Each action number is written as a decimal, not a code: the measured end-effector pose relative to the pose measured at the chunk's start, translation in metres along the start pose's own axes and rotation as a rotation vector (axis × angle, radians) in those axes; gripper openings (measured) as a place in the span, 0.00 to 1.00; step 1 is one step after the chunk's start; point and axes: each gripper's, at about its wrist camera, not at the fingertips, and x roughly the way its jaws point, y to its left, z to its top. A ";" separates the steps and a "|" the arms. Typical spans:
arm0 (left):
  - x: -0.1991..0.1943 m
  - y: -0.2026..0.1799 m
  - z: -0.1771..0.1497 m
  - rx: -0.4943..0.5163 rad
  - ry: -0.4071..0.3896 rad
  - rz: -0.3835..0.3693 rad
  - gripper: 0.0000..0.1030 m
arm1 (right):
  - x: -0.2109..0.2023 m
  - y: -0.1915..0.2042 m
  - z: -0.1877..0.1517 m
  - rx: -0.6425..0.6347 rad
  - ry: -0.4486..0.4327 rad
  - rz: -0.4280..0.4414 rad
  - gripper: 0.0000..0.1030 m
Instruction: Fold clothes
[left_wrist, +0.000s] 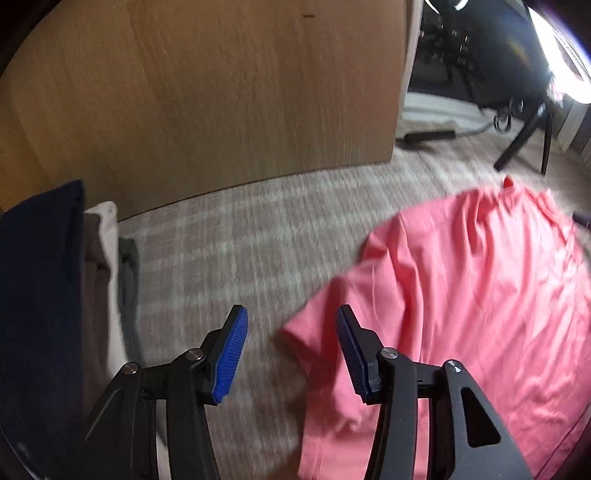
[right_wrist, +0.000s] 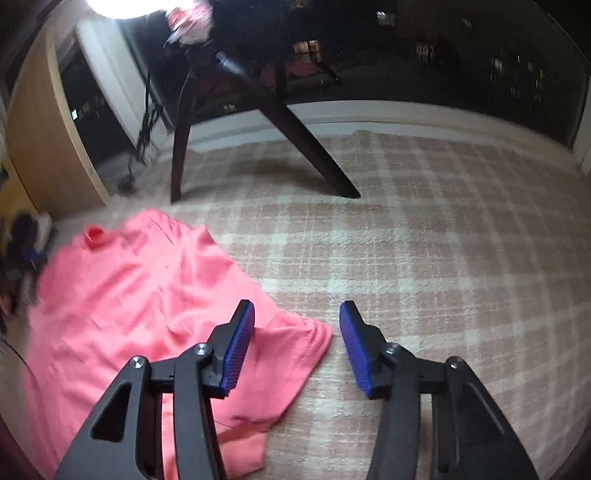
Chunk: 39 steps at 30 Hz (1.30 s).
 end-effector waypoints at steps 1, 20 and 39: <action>0.005 0.001 0.004 0.004 0.000 0.005 0.48 | 0.001 0.002 -0.002 -0.016 0.004 0.000 0.46; -0.017 0.028 0.001 0.010 -0.024 -0.013 0.43 | -0.022 0.006 -0.012 0.029 -0.009 -0.085 0.32; 0.007 0.020 -0.017 0.175 0.056 0.243 0.08 | -0.013 0.018 -0.022 -0.001 0.045 -0.080 0.32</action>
